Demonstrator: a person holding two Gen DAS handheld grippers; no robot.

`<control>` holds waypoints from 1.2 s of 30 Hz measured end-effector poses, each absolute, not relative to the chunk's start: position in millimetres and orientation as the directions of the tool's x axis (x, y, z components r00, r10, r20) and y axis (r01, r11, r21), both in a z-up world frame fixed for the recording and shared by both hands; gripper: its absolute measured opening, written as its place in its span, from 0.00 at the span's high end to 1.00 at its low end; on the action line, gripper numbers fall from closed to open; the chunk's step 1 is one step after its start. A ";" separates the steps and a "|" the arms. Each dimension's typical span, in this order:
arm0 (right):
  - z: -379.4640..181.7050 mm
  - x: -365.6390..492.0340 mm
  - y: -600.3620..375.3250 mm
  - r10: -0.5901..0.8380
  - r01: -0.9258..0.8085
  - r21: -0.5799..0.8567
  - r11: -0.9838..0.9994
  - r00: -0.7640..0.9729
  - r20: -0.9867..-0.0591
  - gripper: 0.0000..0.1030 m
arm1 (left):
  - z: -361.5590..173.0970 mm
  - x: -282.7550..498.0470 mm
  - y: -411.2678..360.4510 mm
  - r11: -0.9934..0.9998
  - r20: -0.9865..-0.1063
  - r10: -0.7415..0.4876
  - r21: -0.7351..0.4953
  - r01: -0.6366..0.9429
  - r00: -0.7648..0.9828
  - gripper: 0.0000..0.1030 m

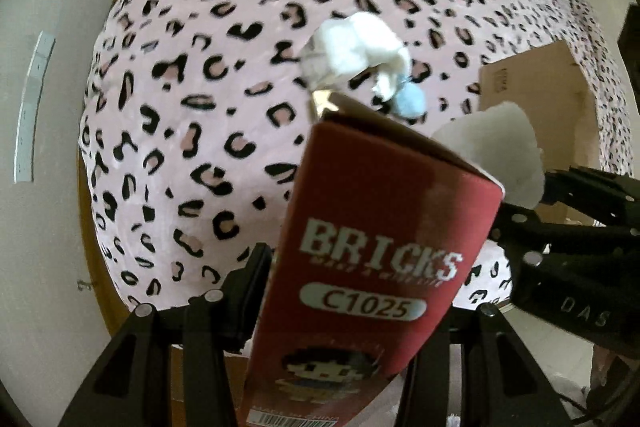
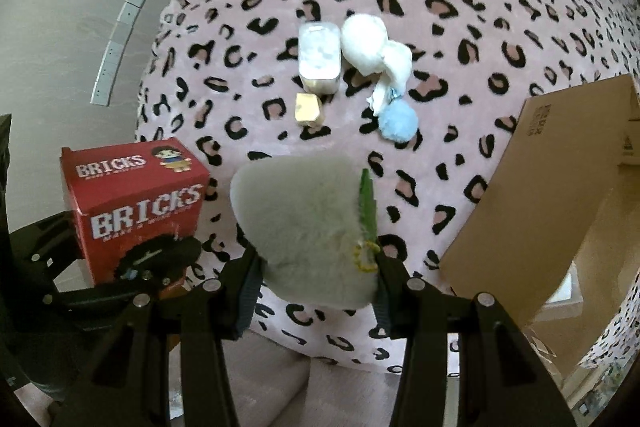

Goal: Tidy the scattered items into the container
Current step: 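Carry the BRICKS box and the white plush over the cardboard box with both grippers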

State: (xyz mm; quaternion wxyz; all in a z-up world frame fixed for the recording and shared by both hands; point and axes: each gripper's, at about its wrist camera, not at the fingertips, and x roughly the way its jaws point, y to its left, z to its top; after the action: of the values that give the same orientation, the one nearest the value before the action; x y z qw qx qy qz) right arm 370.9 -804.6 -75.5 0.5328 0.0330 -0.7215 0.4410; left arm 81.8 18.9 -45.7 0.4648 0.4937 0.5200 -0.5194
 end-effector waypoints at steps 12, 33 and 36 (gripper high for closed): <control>-95.1 405.7 -810.7 0.332 -0.588 -0.587 0.557 -0.490 0.806 0.53 | -16.3 38.5 21.2 -0.131 -0.996 -0.010 -0.086 0.988 -0.088 0.53; -91.4 473.6 -847.1 0.212 -0.679 -0.621 0.392 -0.590 0.779 0.53 | -3.5 -23.6 14.6 -0.267 -0.996 -0.033 -0.067 0.961 -0.078 0.53; -86.9 486.1 -852.0 0.198 -0.694 -0.621 0.365 -0.594 0.780 0.53 | -1.8 -37.1 12.4 -0.286 -0.996 -0.035 -0.070 0.956 -0.084 0.53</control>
State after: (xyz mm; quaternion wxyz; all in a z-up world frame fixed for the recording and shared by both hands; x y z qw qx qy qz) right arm 486.1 -852.0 -86.9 0.4156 0.1736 -0.7139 0.5361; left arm -37.1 12.4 -1.8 0.4147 0.5350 0.4303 -0.5973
